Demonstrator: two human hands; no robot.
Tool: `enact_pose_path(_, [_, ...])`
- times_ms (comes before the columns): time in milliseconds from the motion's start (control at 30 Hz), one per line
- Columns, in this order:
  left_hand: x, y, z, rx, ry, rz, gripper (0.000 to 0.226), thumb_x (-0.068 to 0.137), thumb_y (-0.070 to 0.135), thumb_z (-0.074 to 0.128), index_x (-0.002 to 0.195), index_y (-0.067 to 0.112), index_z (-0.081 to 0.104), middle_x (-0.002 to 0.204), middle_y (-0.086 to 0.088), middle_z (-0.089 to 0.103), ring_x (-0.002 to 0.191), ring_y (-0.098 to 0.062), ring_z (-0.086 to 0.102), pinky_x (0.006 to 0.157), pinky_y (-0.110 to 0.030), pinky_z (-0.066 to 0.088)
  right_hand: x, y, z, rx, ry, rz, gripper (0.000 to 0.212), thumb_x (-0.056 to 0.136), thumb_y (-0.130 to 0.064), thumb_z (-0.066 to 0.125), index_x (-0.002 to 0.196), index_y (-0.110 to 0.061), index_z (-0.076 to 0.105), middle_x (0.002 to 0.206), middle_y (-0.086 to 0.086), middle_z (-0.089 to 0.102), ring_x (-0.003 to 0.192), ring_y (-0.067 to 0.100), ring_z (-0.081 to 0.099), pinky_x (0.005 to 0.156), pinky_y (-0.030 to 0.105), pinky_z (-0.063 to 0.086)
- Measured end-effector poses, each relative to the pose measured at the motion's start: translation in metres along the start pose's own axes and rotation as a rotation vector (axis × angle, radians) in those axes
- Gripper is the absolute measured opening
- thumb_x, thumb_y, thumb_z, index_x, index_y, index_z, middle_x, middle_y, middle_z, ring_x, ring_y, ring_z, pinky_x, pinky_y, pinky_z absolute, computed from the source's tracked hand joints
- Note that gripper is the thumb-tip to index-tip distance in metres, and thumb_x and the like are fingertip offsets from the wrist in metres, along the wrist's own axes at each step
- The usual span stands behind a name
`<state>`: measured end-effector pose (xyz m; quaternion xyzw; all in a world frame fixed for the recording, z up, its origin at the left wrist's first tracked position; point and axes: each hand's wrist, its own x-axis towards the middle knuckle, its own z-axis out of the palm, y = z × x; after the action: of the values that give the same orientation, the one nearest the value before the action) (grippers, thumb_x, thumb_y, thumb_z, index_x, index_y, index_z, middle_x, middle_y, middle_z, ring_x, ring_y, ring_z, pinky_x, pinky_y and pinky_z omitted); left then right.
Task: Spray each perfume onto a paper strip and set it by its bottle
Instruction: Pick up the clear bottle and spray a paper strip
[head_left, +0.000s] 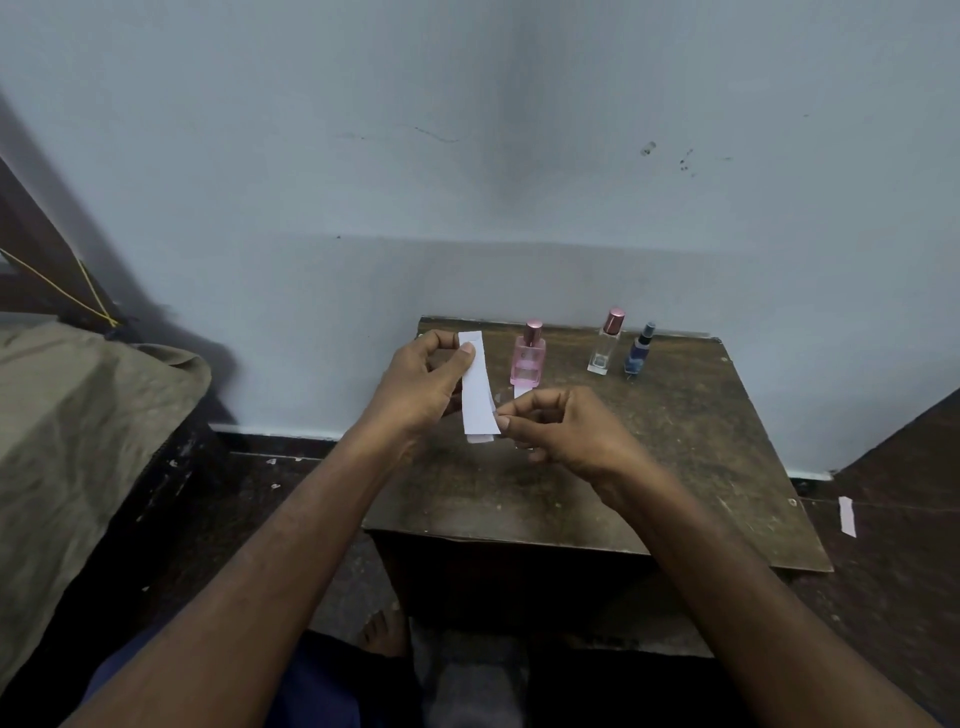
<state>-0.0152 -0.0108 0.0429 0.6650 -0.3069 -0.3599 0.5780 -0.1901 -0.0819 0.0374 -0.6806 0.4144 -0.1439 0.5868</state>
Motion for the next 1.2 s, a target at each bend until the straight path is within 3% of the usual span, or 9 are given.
enact_pose_path(267, [-0.001,-0.002,0.000,-0.036,-0.042,-0.035,0.014,0.102,0.026,0.068,0.115,0.020,0.072,0.107,-0.005,0.077,0.091,-0.015,0.076,0.076,-0.026,0.063,0.004,0.006,-0.002,-0.105,0.229,-0.054,0.006,0.094,-0.015,0.079,0.088,-0.016,0.079,0.081,0.001,0.079,0.073,0.011,0.072,0.079,0.037,0.063])
enact_pose_path(433, [-0.002,-0.002,-0.001,-0.093,-0.084,-0.054,0.006,0.100,0.023,0.072,0.104,0.021,0.075,0.080,0.007,0.079,0.072,-0.007,0.075,0.071,-0.025,0.063,0.005,0.008,-0.006,-0.217,0.297,-0.073,0.008,0.093,-0.014,0.077,0.086,-0.018,0.077,0.084,-0.001,0.078,0.079,0.013,0.075,0.075,0.031,0.063])
enact_pose_path(600, [-0.003,-0.004,0.000,-0.108,-0.095,-0.063,0.011,0.097,0.024,0.075,0.108,0.020,0.075,0.077,0.007,0.079,0.072,-0.008,0.077,0.065,-0.023,0.060,0.008,0.009,-0.007,-0.551,0.367,-0.152,0.012,0.091,-0.021,0.077,0.080,-0.024,0.073,0.075,-0.014,0.069,0.070,-0.002,0.063,0.065,0.014,0.049])
enact_pose_path(700, [-0.005,-0.003,0.002,-0.106,-0.125,-0.059,0.013,0.098,0.023,0.074,0.109,0.018,0.075,0.081,0.007,0.081,0.076,-0.008,0.077,0.070,-0.024,0.062,0.007,0.009,-0.007,-0.565,0.333,-0.187,0.006,0.090,-0.024,0.079,0.094,-0.025,0.074,0.082,-0.017,0.070,0.077,-0.002,0.065,0.079,0.026,0.060])
enact_pose_path(800, [-0.005,-0.004,0.005,-0.094,-0.153,-0.046,0.016,0.097,0.020,0.075,0.112,0.014,0.074,0.093,-0.002,0.083,0.086,-0.015,0.078,0.080,-0.030,0.064,0.006,0.005,-0.003,-0.438,0.238,-0.258,0.035,0.090,-0.038,0.080,0.122,-0.025,0.071,0.107,-0.013,0.075,0.095,0.004,0.071,0.084,0.026,0.060])
enact_pose_path(867, [-0.007,-0.004,0.009,-0.092,-0.180,-0.034,0.022,0.096,0.017,0.076,0.116,0.011,0.073,0.100,-0.011,0.082,0.091,-0.020,0.079,0.084,-0.035,0.065,0.005,0.003,0.002,-0.382,0.241,-0.330,0.035,0.094,-0.037,0.076,0.126,-0.024,0.073,0.113,-0.011,0.077,0.099,0.004,0.072,0.088,0.029,0.061])
enact_pose_path(967, [-0.010,-0.004,0.012,-0.079,-0.194,0.001,0.027,0.094,0.017,0.078,0.120,0.011,0.072,0.095,-0.011,0.082,0.092,-0.019,0.079,0.084,-0.035,0.064,0.010,0.005,0.003,-0.378,0.341,-0.390,0.014,0.096,-0.028,0.077,0.108,-0.022,0.081,0.096,-0.012,0.080,0.086,-0.001,0.073,0.081,0.029,0.062])
enact_pose_path(1033, [-0.010,-0.002,0.010,-0.067,-0.179,0.047,0.030,0.092,0.017,0.080,0.121,0.012,0.072,0.090,-0.010,0.082,0.092,-0.016,0.078,0.084,-0.032,0.063,0.009,0.003,0.001,-0.375,0.380,-0.417,0.005,0.094,-0.026,0.079,0.095,-0.022,0.083,0.082,-0.018,0.075,0.080,-0.005,0.070,0.070,0.016,0.056])
enact_pose_path(1200, [-0.013,0.005,0.008,-0.138,-0.242,0.135,0.038,0.090,0.013,0.080,0.127,0.010,0.069,0.085,-0.008,0.080,0.095,-0.021,0.079,0.089,-0.030,0.063,0.000,-0.001,-0.004,-0.436,0.464,-0.539,0.007,0.091,-0.019,0.081,0.097,-0.021,0.085,0.081,-0.023,0.071,0.077,-0.012,0.066,0.069,0.006,0.049])
